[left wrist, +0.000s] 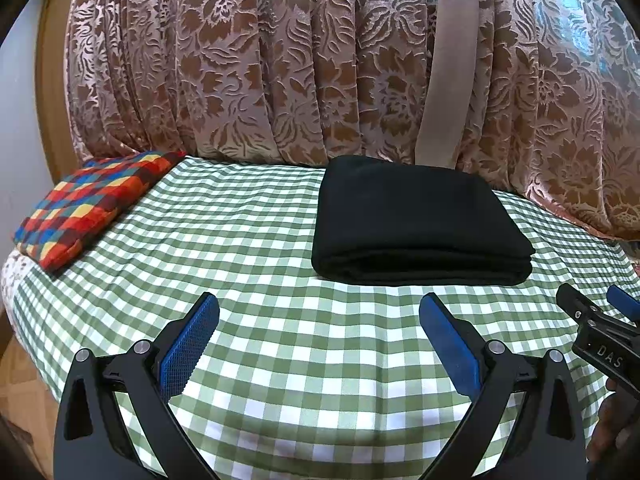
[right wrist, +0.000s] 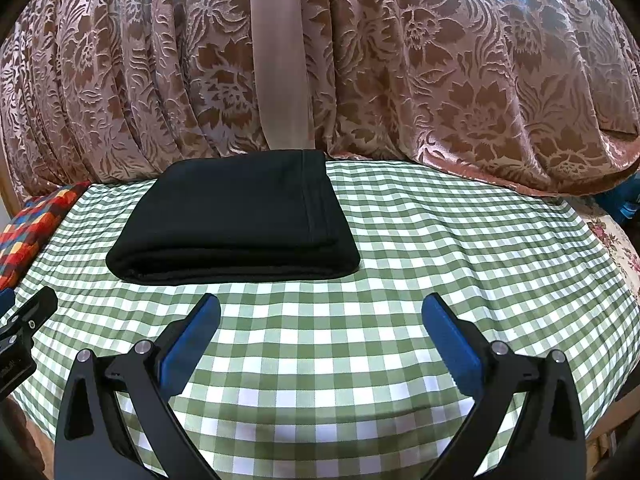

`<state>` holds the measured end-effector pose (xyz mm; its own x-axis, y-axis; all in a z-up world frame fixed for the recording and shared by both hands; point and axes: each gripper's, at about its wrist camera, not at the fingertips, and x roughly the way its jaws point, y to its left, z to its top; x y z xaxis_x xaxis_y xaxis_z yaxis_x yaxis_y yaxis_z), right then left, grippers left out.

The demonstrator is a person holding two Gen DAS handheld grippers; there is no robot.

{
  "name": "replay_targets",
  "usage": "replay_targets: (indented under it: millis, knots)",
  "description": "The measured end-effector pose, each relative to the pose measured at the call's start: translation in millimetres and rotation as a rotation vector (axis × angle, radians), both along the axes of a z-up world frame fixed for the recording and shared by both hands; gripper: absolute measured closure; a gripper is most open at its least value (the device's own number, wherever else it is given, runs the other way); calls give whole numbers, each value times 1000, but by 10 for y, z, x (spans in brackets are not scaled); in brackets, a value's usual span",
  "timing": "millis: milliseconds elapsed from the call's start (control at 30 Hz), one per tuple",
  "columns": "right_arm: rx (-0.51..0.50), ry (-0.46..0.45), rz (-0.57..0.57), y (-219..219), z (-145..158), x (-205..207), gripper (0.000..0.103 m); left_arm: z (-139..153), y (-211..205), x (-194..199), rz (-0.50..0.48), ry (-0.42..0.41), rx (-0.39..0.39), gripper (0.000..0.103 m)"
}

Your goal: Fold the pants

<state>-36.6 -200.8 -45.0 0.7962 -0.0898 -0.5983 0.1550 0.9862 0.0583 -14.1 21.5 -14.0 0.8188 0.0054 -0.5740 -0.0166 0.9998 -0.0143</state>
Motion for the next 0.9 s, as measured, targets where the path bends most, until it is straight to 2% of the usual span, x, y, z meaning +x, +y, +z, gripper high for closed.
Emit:
replay_targets:
  millis: [800, 900]
  knots:
    - [-5, 12, 11, 42, -24, 20, 2, 16, -15, 4, -11, 10, -8, 4]
    - [-7, 20, 12, 41, -43, 34, 2, 13, -13, -22, 0, -11, 1, 4]
